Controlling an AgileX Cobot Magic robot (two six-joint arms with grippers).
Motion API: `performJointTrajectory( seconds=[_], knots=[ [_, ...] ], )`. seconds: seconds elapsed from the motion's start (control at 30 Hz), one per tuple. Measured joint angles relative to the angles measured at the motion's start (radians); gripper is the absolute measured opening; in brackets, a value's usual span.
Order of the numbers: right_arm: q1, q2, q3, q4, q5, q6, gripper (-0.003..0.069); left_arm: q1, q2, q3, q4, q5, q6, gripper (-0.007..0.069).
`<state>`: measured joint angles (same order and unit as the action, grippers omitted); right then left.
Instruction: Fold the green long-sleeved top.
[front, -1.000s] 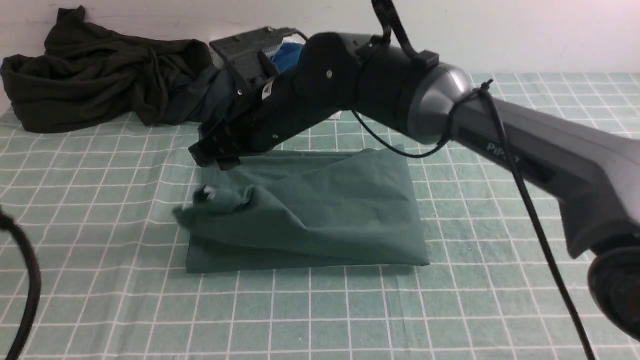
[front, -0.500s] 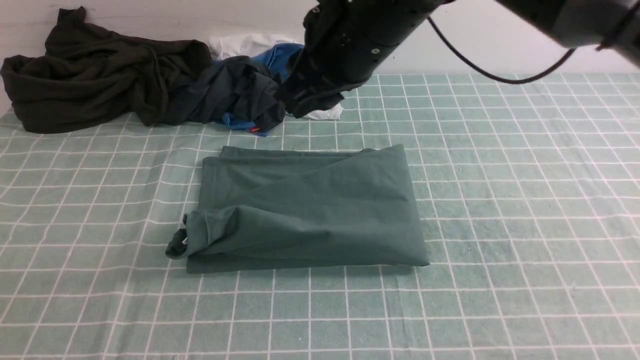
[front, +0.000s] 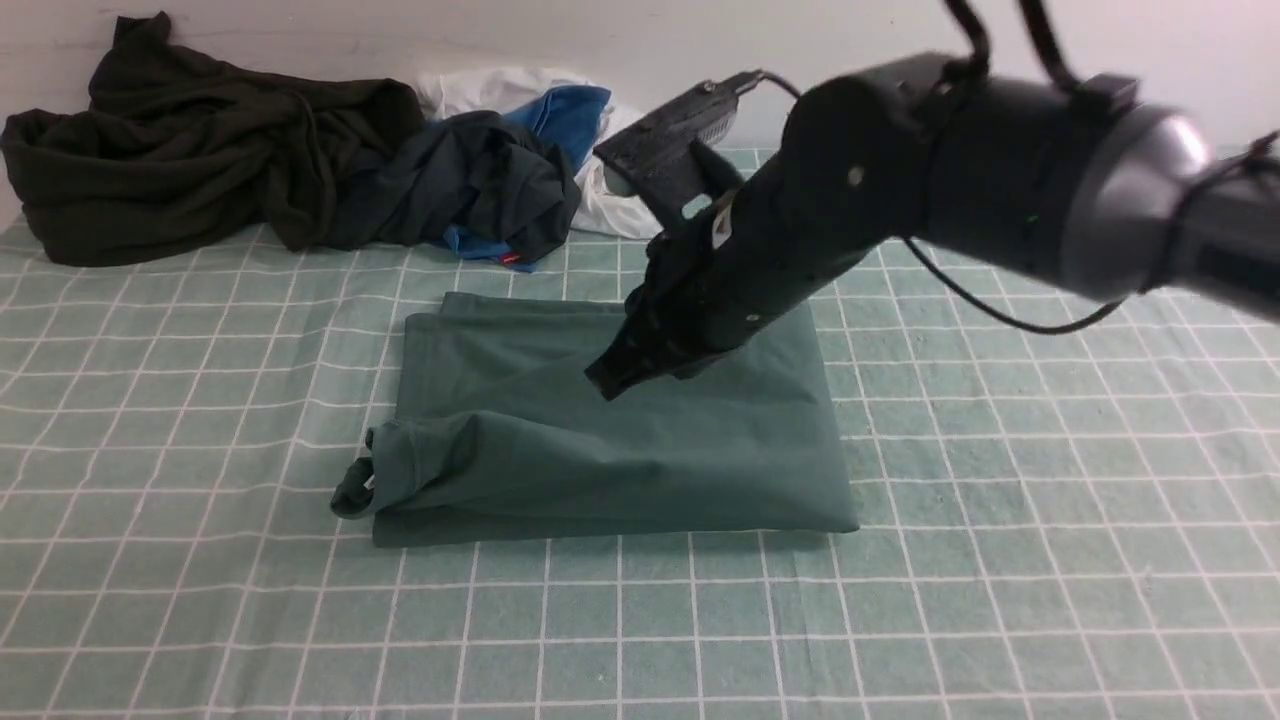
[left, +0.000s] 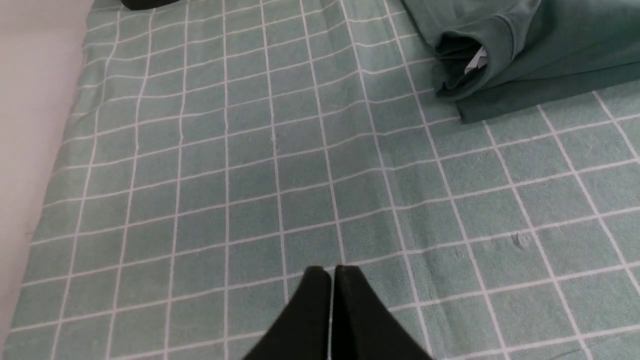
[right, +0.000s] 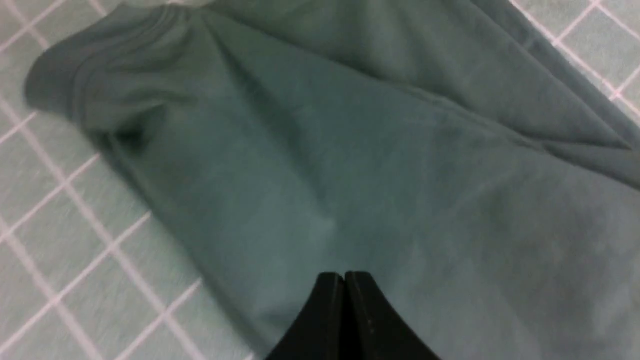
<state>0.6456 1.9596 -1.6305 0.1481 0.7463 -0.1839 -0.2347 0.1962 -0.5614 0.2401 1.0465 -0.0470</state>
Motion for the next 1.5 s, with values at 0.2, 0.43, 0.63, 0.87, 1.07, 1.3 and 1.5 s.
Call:
performJointTrajectory(
  seconds=[0.2,0.43,0.63,0.87,1.07,1.3,1.5],
  knots=[
    [0.037,0.159,0.002,0.109,-0.137,-0.042,-0.0013,0.0,0.0,0.0,0.0,0.012,0.0,-0.0003],
    [0.13,0.19,0.003,0.12,-0.102,-0.103,-0.0013,0.0,0.0,0.0,0.0,0.018,0.0,-0.0003],
    [0.123,0.07,0.01,0.052,0.015,-0.099,-0.0014,0.0,0.0,0.0,0.0,0.019,0.0,-0.0003],
    [0.06,-0.275,0.034,0.015,0.18,-0.084,-0.0014,0.0,0.0,0.0,0.0,0.019,0.0,-0.0003],
    [0.016,-0.653,0.309,0.02,0.138,-0.066,-0.0014,0.0,0.0,0.0,0.0,0.019,0.0,-0.0003],
    [0.01,-1.039,0.633,0.049,0.064,-0.051,-0.0014,0.0,0.0,0.0,0.0,0.019,0.0,-0.0003],
    [0.01,-1.239,0.736,0.01,0.057,-0.008,-0.0014,0.0,0.0,0.0,0.0,0.019,0.0,-0.0003]
  ],
)
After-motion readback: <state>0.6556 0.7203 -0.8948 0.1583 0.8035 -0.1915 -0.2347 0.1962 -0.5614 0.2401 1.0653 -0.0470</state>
